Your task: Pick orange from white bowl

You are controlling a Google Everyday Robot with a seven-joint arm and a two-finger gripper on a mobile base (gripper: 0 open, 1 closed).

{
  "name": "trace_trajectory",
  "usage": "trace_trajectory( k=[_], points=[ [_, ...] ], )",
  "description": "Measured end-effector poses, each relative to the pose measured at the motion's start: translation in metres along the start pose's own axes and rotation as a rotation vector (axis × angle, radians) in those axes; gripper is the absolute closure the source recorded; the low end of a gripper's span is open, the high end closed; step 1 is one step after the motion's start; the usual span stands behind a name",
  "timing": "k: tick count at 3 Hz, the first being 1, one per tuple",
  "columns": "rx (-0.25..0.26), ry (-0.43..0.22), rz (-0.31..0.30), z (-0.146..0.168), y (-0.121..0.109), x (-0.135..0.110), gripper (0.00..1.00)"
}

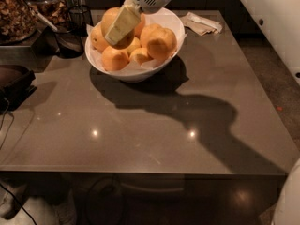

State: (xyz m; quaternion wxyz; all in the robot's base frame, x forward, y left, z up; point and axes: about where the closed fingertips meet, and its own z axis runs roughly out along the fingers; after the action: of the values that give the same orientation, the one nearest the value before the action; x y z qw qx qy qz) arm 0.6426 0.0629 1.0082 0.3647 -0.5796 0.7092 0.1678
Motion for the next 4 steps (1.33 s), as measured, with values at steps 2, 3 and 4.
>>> trace_trajectory(
  k=[2, 3, 4],
  points=[
    [0.044, -0.004, 0.048, -0.032, 0.037, 0.003, 1.00],
    [0.064, -0.001, 0.072, -0.048, 0.060, 0.007, 1.00],
    [0.083, 0.006, 0.112, -0.065, 0.085, 0.012, 1.00]
  ],
)
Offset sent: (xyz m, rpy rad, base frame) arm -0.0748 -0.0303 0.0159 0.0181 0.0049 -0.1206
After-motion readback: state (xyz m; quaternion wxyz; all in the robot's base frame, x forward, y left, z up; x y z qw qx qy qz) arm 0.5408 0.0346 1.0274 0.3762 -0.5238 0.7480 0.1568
